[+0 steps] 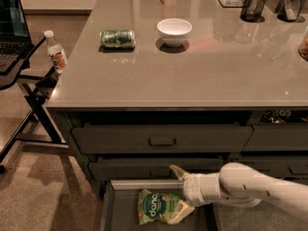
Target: Pick green rice chip bag from bottom drawer and place on counter
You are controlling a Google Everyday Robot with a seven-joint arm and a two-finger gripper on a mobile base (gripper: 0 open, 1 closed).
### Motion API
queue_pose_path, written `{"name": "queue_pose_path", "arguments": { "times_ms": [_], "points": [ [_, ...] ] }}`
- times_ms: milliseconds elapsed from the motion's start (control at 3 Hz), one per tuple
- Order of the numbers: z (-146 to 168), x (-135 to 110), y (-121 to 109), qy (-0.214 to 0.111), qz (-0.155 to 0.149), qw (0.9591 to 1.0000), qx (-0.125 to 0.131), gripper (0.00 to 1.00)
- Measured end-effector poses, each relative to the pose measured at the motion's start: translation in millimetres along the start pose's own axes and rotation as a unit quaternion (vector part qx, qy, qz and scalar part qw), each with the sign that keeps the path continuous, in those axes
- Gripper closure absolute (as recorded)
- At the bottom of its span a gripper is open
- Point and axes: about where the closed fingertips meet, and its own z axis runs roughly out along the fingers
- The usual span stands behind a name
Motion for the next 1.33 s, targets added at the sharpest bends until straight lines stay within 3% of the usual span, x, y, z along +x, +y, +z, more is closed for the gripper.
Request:
{"name": "queue_pose_path", "arguments": {
  "times_ms": [333, 667, 1000, 1333],
  "points": [
    [50, 36, 15, -0.043, -0.002, 0.9991, -0.005, 0.0],
    [49, 36, 14, -0.042, -0.002, 0.9991, -0.005, 0.0],
    [58, 45, 23, -0.026, 0.008, 0.9996, -0.012, 0.0],
    [75, 83, 41, 0.01, 0.04, 0.999, -0.014, 0.0]
  ]
}}
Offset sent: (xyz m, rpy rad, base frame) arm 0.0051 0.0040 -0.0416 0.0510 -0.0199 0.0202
